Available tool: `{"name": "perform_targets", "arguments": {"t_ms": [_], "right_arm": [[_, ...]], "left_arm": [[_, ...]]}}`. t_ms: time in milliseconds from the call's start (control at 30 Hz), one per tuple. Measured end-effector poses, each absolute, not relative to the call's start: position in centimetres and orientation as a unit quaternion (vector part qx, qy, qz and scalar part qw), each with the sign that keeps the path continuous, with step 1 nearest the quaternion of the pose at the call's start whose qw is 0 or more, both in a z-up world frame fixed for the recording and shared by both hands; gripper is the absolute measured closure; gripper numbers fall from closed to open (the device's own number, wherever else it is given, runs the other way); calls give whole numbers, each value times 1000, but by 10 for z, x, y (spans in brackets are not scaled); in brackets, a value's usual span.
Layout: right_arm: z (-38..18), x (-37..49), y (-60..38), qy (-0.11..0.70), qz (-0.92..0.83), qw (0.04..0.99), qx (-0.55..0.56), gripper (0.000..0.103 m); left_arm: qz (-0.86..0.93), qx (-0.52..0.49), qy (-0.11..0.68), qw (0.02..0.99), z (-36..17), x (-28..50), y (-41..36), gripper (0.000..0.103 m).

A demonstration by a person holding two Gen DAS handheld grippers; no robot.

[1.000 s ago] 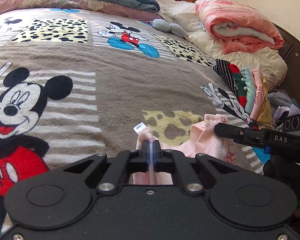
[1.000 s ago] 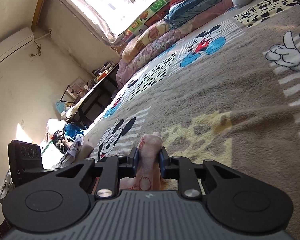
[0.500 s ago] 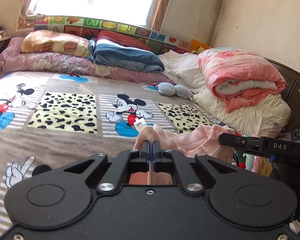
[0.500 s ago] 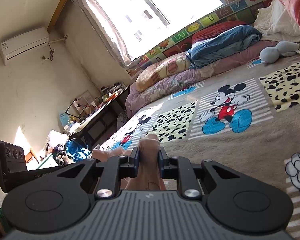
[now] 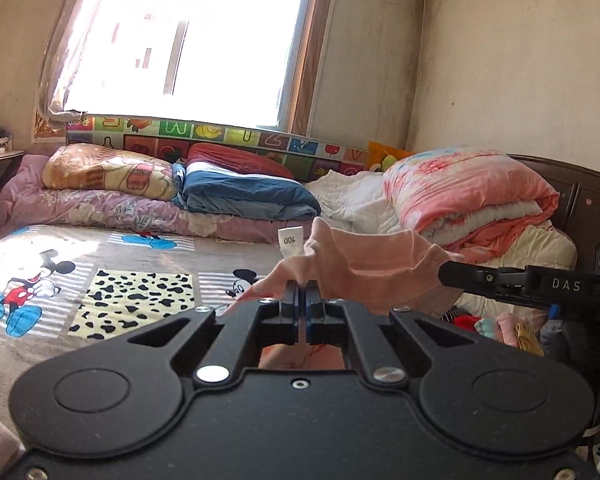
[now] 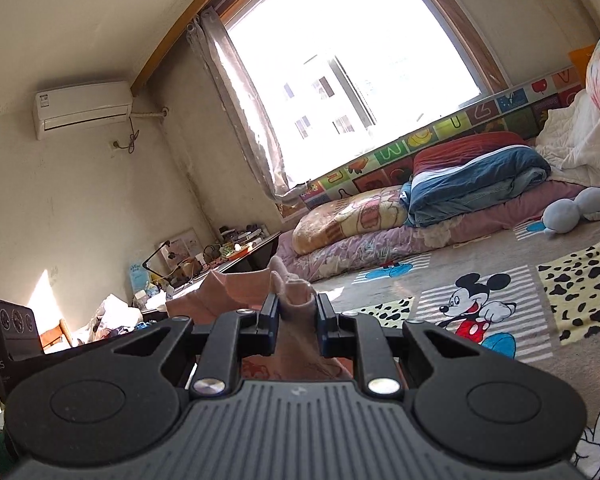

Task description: Fold clothes

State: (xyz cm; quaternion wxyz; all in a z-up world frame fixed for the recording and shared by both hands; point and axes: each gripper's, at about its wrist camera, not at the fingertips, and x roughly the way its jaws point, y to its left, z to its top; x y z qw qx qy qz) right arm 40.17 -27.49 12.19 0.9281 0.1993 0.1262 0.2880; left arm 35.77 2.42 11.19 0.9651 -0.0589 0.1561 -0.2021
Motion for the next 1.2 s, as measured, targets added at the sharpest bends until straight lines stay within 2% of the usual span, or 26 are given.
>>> {"name": "perform_targets", "arguments": {"t_ms": [300,767,867,900,1000,1133,1167,1200], "right_arm": [[12,284,-247,179,304,928,116,83],[-62,169,-225,277,292,906,131,83],[-74,149,-223,314,277,900,121,76],[-78,141,-226,323,275,896,134,70],[-89,117,-236,348,271,880,179,64],[-102,91,-263,371,259,837,307,61],[-104,87,-267,373,260,821,346,59],[-106,83,-271,376,260,803,384,59]], "left_arm": [[-205,-98,229,947,-3,256,27,103],[-173,-170,307,920,-63,154,33,103],[-170,-187,349,902,-73,133,38,103],[-165,-195,364,896,-76,126,41,103],[-148,-238,404,871,-84,101,57,101],[-147,-321,409,841,-67,67,83,94],[-151,-346,405,833,-60,59,90,81],[-155,-371,400,824,-53,51,96,55]]}}
